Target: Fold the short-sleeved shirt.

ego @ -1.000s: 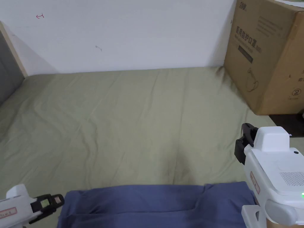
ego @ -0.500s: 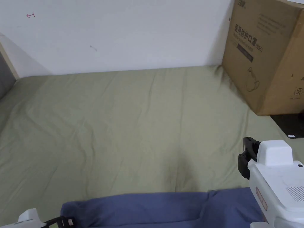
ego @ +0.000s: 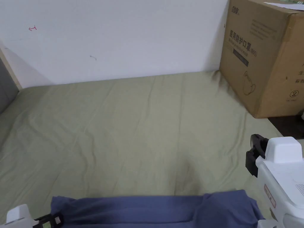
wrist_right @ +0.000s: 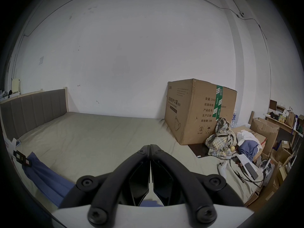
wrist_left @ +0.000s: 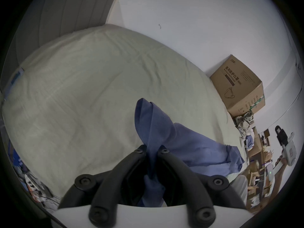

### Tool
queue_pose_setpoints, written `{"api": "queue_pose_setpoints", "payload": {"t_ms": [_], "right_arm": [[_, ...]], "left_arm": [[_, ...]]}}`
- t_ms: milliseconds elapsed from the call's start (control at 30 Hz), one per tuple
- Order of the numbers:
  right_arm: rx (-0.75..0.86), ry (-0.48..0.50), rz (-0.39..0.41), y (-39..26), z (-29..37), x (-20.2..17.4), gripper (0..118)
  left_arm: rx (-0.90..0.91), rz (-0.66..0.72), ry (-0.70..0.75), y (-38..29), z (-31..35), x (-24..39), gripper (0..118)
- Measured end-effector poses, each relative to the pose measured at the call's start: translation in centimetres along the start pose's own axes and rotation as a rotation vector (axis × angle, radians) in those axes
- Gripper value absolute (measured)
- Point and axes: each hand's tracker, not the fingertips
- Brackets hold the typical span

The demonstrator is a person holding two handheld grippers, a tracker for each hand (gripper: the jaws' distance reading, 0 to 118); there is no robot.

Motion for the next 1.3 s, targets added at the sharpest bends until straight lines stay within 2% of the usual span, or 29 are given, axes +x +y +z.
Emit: {"api": "queue_pose_setpoints", "payload": {"t_ms": [200, 367, 467, 667, 900, 1033, 1100, 1233, 1267, 1300], "right_arm": [[0.027, 0.005, -0.009, 0.4, 0.8, 0.9, 0], [0.012, 0.008, -0.021, 0.1, 0.9, 1.6, 0], [0.013, 0.009, -0.024, 0.1, 1.2, 2.0, 0], [0.014, 0.013, -0.02, 0.3, 1.6, 2.6, 0], [-0.003, 0.015, -0.007, 0.0, 1.9, 3.3, 0], [-0.007, 0.013, -0.01, -0.2, 2.1, 3.8, 0], [-0.018, 0.009, -0.008, -0.4, 2.1, 4.0, 0], [-0.031, 0.005, -0.017, -0.5, 2.0, 4.6, 0], [-0.03, 0.003, -0.018, -0.4, 2.0, 4.6, 0], [-0.028, 0.002, -0.018, -0.4, 2.0, 4.7, 0]], "left_arm": [[0.007, -0.06, 0.144, 1.3, 3.7, -1.0, 8], [0.002, -0.115, 0.126, 1.0, 4.4, 4.2, 8], [-0.011, -0.151, 0.06, 0.5, 3.8, 8.7, 8], [-0.104, -0.17, -0.085, -1.3, -0.2, 16.7, 8], [-0.244, -0.177, -0.088, -5.0, -8.4, 21.8, 8], [-0.317, -0.242, -0.032, -7.5, -12.3, 23.7, 10], [-0.34, -0.266, -0.008, -8.4, -13.4, 24.1, 21], [-0.337, -0.252, -0.06, -8.8, -13.1, 24.9, 90], [-0.328, -0.263, -0.067, -8.6, -12.6, 25.2, 99], [-0.304, -0.275, -0.073, -8.4, -11.7, 25.5, 102]]}}
